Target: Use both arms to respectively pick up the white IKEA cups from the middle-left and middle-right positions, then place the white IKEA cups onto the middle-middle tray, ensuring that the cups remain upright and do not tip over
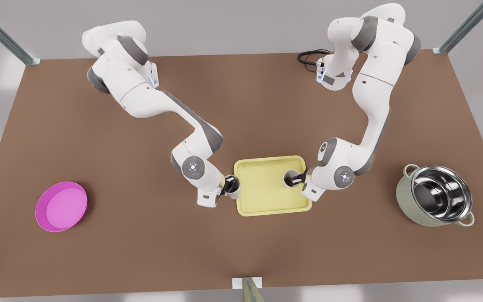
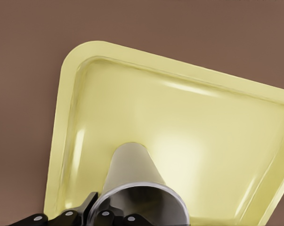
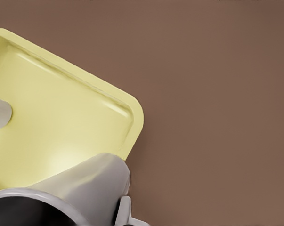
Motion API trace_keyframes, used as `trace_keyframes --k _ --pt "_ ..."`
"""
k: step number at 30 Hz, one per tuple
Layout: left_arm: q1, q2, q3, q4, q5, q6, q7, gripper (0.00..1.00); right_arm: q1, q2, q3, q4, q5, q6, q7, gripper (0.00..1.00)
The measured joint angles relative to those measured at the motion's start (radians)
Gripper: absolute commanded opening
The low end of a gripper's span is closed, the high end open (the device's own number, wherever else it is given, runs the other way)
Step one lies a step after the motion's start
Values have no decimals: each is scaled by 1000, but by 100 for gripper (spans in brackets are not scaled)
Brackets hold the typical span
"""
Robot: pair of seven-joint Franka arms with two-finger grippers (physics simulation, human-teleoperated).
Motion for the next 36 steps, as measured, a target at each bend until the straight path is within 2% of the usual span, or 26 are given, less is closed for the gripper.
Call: trace_keyframes --k 2,3,4,8,11,12,14,15,16,18,19,21,26,29,31,33,36 --pt "0 3 0 -2 -4 6 -17 69 53 36 -19 56 0 -22 20 21" --pt "1 3 0 -3 -8 9 -23 89 72 51 -22 76 0 -31 29 21" --pt "0 1 -1 -3 -15 12 -26 100 88 64 -24 91 0 -38 38 21" --pt "50 -45 -37 -3 -26 -25 -41 100 140 120 -39 144 0 -47 75 21" --pt "73 -153 -44 24 -15 -138 -59 100 155 150 -44 149 -1 -42 99 21" --pt "93 -220 -41 82 -11 -213 -66 100 158 156 -47 149 -1 -40 106 21" --pt "157 -275 -33 335 11 -421 -77 100 159 161 -49 148 -2 -34 119 21" --pt "219 -286 -45 410 18 -518 -79 100 158 160 -50 142 -4 -33 126 64" --pt "264 -298 -43 456 26 -604 -73 100 159 159 -55 139 -11 -31 134 100" --pt "230 -385 78 402 65 -714 -25 100 160 156 -59 135 -43 -30 161 100" --pt "162 -404 150 384 90 -754 3 100 160 155 -59 134 -58 -30 176 100" --pt "100 -407 208 373 123 -810 53 100 158 151 -60 134 -68 -30 197 100" --pt "102 -395 230 375 141 -890 158 100 138 51 -25 128 -38 -64 212 100" --pt "99 -357 230 376 137 -910 209 100 115 -183 18 127 10 -242 218 100" --pt "96 -346 228 376 127 -918 238 100 -18 -250 14 128 53 -416 231 100" --pt "98 -341 228 375 114 -923 264 100 -159 -259 -91 130 64 -567 238 100" --pt "102 -328 227 376 103 -927 298 100 -217 -249 -273 132 24 -699 235 100"
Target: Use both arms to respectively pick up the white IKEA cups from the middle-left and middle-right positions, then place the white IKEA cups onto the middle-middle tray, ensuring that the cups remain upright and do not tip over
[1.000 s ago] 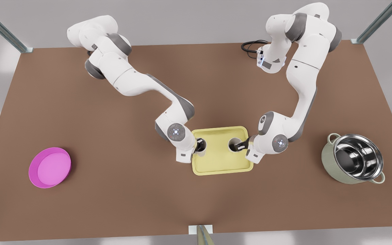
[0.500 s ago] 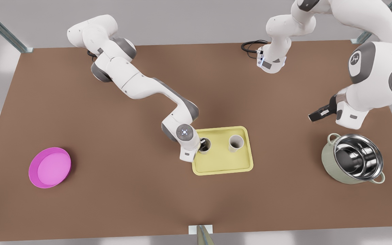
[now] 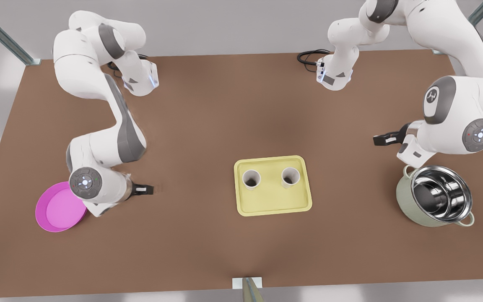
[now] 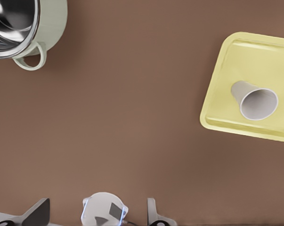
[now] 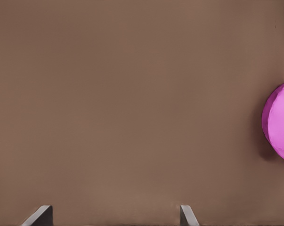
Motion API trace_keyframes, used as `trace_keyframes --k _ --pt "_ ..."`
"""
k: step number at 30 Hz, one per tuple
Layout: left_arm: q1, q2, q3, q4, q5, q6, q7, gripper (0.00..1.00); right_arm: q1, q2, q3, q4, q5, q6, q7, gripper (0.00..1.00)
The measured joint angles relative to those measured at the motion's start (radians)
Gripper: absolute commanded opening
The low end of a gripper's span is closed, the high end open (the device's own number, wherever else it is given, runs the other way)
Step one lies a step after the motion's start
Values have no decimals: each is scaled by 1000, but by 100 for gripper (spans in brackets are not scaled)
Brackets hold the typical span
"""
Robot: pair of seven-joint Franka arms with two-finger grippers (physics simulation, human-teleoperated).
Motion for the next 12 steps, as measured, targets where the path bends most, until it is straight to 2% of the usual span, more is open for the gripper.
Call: trace_keyframes --k 2,5,9,12 --pt "-2 3 0 1 -4 -2 19 100 -21 -11 -56 8 -20 -44 -4 100" --pt "-1 4 0 1 -6 -3 44 100 -67 -115 -74 1 -28 -80 -12 100" --pt "-1 4 0 1 -6 -1 72 100 -76 -418 -96 -255 29 -89 -27 100" --pt "-2 5 0 6 -5 5 89 100 -78 -482 -101 -316 63 -84 -37 100"
